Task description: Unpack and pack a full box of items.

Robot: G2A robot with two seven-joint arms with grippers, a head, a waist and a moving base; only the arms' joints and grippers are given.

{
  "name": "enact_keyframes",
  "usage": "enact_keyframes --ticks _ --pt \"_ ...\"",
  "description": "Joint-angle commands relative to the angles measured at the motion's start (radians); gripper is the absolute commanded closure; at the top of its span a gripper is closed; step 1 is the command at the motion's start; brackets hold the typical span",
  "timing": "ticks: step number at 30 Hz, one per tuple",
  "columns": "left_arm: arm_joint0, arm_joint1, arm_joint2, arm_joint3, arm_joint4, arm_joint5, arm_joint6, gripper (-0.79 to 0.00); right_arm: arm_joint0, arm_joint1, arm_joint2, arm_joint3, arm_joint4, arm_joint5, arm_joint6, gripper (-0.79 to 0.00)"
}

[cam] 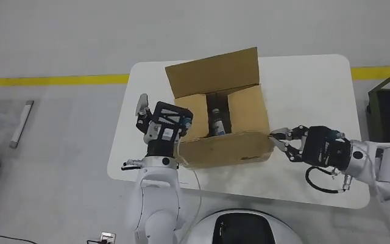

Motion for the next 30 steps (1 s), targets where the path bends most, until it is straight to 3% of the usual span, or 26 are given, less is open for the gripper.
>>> enact_keyframes --ticks 1,7,13,15,18,20,21,26,28,29,30 --pt "-0.019 -0.001 0.018 0.012 0.002 -0.03 -0.024 -0.785 -0.024 -0.003 0.001 -0.017 -0.125 0.002 -0.091 0.0" --pt "-0.041 -0.002 0.066 0.031 0.0 -0.125 -0.089 -0.785 -0.109 -0.006 0.001 -0.044 -0.368 0.005 -0.33 0.0" --pt "-0.036 0.0 0.088 0.012 -0.013 -0.243 -0.139 -0.785 -0.153 -0.006 0.012 -0.034 -0.438 0.041 -0.479 -0.012" --pt "-0.029 0.001 0.096 0.009 -0.02 -0.277 -0.152 -0.785 -0.16 -0.006 0.017 -0.032 -0.439 0.048 -0.504 -0.188" --pt "-0.022 0.004 0.096 0.0 -0.028 -0.319 -0.162 -0.785 -0.167 -0.005 0.026 -0.019 -0.401 0.059 -0.528 -0.252" --pt "-0.022 0.006 0.096 -0.008 -0.021 -0.336 -0.163 -0.785 -0.169 -0.006 0.038 -0.011 -0.352 0.082 -0.543 -0.372" --pt "-0.019 0.006 0.095 -0.012 -0.026 -0.338 -0.164 -0.785 -0.171 -0.007 0.045 -0.003 -0.306 0.099 -0.559 -0.382" --pt "-0.005 0.009 0.099 -0.041 -0.043 -0.375 -0.17 -0.785 -0.168 -0.009 0.073 0.049 -0.003 0.177 -0.513 -0.308" --pt "0.009 0.01 0.101 -0.054 -0.053 -0.393 -0.176 -0.785 -0.148 -0.008 0.066 0.075 0.136 0.218 -0.449 -0.142" --pt "0.018 0.011 0.102 -0.059 -0.057 -0.402 -0.179 -0.785 -0.137 -0.006 0.051 0.085 0.21 0.229 -0.403 -0.003" --pt "0.026 0.013 0.103 -0.065 -0.059 -0.41 -0.181 -0.785 -0.119 -0.003 0.044 0.093 0.266 0.244 -0.353 0.0"
